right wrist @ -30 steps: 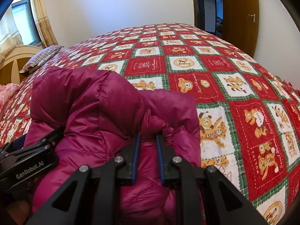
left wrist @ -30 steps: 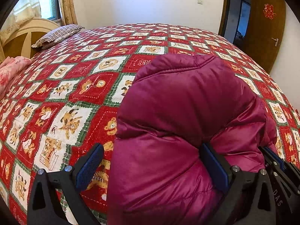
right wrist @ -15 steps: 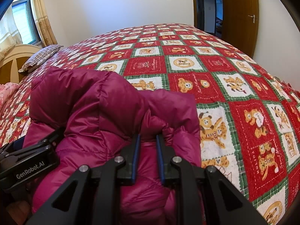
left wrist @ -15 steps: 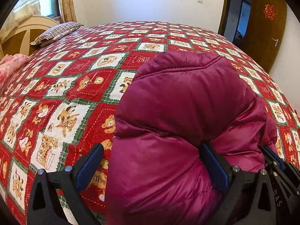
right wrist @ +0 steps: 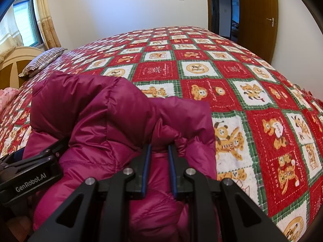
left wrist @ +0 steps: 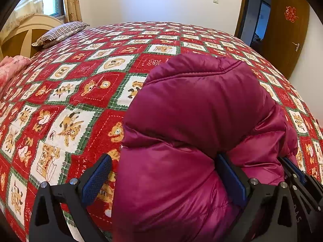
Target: Fold large clothes
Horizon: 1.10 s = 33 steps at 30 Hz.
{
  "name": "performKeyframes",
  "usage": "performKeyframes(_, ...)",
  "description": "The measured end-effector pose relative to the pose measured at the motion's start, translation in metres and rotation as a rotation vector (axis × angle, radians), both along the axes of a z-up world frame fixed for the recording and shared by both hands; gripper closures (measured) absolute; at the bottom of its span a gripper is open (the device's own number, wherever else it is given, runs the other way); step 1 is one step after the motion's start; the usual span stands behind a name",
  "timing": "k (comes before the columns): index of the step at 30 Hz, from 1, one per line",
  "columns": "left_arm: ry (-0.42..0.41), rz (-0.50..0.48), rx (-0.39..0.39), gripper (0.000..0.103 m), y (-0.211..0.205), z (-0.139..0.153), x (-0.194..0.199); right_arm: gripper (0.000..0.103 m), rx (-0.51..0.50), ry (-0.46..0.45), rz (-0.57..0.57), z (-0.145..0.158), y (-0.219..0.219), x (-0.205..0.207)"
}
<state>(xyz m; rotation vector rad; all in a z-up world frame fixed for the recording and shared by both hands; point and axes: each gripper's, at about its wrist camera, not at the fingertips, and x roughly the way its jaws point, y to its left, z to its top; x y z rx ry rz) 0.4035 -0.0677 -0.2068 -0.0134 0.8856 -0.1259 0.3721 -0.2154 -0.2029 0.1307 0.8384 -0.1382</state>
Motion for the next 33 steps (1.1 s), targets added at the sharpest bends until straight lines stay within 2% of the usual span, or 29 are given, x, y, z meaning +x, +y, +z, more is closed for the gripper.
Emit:
performKeyframes(22, -0.008, 0.000, 0.015, 0.001, -0.002, 0.002, -0.002, 0.083, 0.034, -0.018, -0.006, 0.001, -0.003, -0.002)
performKeyframes(28, -0.001, -0.008, -0.006, 0.001, 0.000, 0.006, -0.004, 0.083, 0.038, -0.026, -0.007, 0.003, -0.003, -0.005)
performKeyframes(29, 0.002, -0.016, -0.015, 0.001, 0.002, 0.010, -0.006, 0.080, 0.044, -0.030, -0.007, 0.004, -0.004, -0.007)
performKeyframes(31, 0.001, -0.035, -0.030, 0.001, 0.008, 0.019, -0.017, 0.058, 0.053, -0.042, -0.003, 0.010, -0.008, -0.015)
performKeyframes(32, -0.005, -0.051, -0.030, 0.001, 0.011, 0.026, -0.026, 0.032, 0.036, -0.044, -0.018, 0.014, -0.010, -0.022)
performKeyframes(33, -0.020, -0.075, -0.037, 0.001, 0.016, 0.034, -0.037, 0.023, 0.035, -0.060, -0.027, 0.018, -0.013, -0.028)
